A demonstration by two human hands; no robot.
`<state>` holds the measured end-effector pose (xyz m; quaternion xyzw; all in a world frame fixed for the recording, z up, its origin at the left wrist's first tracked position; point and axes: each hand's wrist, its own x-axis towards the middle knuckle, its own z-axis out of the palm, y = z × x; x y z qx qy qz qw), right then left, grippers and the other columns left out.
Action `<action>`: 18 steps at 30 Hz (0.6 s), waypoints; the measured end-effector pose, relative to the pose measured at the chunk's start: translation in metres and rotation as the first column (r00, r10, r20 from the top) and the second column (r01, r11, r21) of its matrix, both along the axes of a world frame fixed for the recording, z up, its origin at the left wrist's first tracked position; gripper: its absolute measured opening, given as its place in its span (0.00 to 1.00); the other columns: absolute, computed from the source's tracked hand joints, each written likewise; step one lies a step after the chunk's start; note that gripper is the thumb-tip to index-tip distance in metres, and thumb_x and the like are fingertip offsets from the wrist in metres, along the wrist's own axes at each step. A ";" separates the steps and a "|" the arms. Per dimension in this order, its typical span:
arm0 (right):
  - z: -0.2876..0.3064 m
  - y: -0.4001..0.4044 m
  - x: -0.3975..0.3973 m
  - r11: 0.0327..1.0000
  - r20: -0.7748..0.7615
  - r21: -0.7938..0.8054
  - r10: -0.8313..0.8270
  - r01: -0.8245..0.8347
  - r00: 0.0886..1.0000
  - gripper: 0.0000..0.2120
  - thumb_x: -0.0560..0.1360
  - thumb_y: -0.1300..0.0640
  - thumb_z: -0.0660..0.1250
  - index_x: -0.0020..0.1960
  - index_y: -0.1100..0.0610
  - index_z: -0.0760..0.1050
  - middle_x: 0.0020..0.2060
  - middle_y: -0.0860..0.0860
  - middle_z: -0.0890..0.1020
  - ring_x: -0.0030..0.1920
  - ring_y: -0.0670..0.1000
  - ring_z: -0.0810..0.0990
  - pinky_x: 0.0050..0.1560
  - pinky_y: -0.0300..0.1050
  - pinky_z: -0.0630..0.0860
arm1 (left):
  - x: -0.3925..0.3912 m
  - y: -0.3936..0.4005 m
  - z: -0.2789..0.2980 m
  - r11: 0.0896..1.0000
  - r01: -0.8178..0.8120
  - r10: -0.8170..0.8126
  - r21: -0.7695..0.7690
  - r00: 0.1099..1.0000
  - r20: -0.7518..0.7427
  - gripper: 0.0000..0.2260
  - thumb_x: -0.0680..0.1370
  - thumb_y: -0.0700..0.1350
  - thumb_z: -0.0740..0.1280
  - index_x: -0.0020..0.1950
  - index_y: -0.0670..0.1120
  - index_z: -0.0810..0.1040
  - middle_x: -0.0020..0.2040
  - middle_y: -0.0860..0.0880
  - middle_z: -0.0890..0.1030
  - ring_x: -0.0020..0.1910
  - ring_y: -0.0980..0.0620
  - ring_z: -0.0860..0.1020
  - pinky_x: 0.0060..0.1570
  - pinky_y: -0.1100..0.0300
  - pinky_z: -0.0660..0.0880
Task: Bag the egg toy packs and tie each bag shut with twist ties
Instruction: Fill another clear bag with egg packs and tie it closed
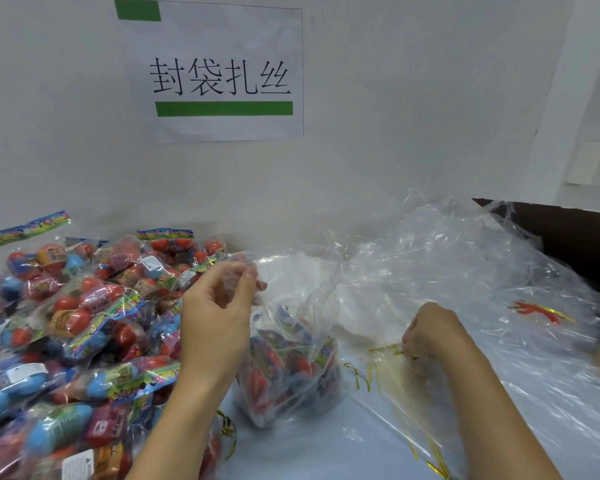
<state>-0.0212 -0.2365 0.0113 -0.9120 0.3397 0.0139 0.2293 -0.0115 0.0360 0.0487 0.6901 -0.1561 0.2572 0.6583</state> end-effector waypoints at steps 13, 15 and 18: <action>0.024 0.063 -0.010 0.881 -0.002 0.046 0.472 -0.471 0.882 0.04 0.73 0.56 0.76 0.44 0.56 0.85 0.37 0.51 0.85 0.38 0.47 0.84 0.42 0.39 0.80 | -0.005 0.002 0.005 1.000 -0.023 0.024 -0.018 0.999 0.038 0.07 0.81 0.42 0.67 0.43 0.47 0.81 0.36 0.55 0.83 0.35 0.61 0.78 0.37 0.68 0.75; 0.017 0.069 -0.007 0.895 -0.014 0.009 0.445 -0.445 0.895 0.06 0.72 0.58 0.77 0.47 0.59 0.85 0.44 0.54 0.86 0.45 0.52 0.85 0.49 0.44 0.82 | -0.004 0.002 0.005 1.000 -0.022 0.023 -0.016 0.999 0.037 0.08 0.80 0.41 0.67 0.43 0.47 0.81 0.36 0.55 0.83 0.35 0.61 0.78 0.37 0.69 0.75; 0.012 0.071 -0.006 0.902 -0.019 -0.013 0.432 -0.432 0.902 0.06 0.70 0.62 0.75 0.47 0.60 0.85 0.46 0.56 0.86 0.47 0.54 0.85 0.51 0.47 0.83 | -0.004 0.002 0.005 1.000 -0.015 0.016 -0.013 0.999 0.037 0.07 0.80 0.41 0.67 0.43 0.46 0.81 0.37 0.54 0.83 0.35 0.60 0.79 0.37 0.71 0.74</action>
